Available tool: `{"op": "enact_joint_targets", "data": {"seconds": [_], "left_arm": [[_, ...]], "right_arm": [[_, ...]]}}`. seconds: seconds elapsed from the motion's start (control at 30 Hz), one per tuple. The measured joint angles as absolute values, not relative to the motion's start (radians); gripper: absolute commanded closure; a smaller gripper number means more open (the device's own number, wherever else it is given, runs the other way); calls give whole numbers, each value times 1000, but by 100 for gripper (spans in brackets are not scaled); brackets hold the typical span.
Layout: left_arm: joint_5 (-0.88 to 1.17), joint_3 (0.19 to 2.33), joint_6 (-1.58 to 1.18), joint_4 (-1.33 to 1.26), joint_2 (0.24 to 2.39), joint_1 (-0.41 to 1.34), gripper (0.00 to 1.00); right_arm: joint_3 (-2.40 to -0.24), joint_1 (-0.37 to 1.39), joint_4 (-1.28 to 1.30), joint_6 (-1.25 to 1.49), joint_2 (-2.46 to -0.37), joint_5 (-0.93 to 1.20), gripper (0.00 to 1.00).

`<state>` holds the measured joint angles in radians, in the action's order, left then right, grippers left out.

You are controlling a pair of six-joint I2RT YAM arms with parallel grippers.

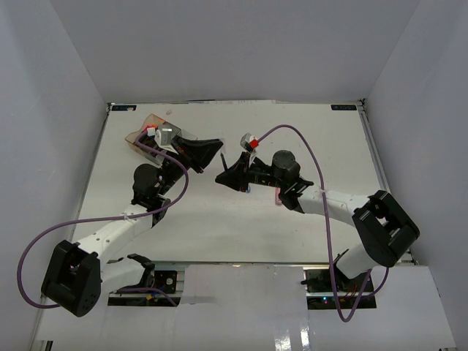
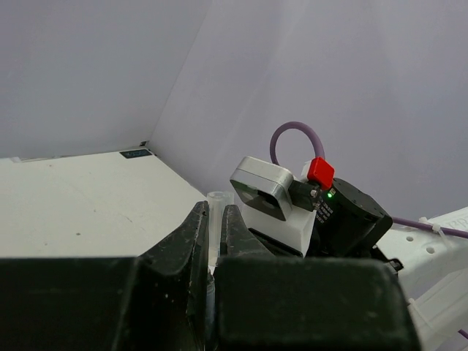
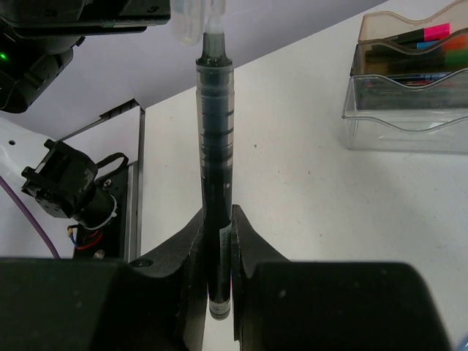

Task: Sort the stationery into containers
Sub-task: Close the pen cap on the pen.

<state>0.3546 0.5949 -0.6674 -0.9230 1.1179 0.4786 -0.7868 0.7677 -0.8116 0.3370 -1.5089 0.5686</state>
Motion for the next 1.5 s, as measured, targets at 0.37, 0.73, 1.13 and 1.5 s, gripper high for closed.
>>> {"op": "enact_joint_targets", "data": {"seconds": [0.37, 0.73, 1.13, 1.5], "left_arm": [[348, 595, -652, -916, 1113, 478, 99], [348, 595, -651, -916, 1107, 474, 99], [352, 595, -658, -918, 1109, 473, 99], [352, 595, -664, -920, 1109, 473, 99]], "right_arm": [[-761, 768, -814, 339, -1507, 580, 92], [-749, 768, -828, 346, -1493, 579, 92], [-749, 768, -864, 360, -1465, 579, 92], [-749, 768, -862, 367, -1484, 598, 92]]}}
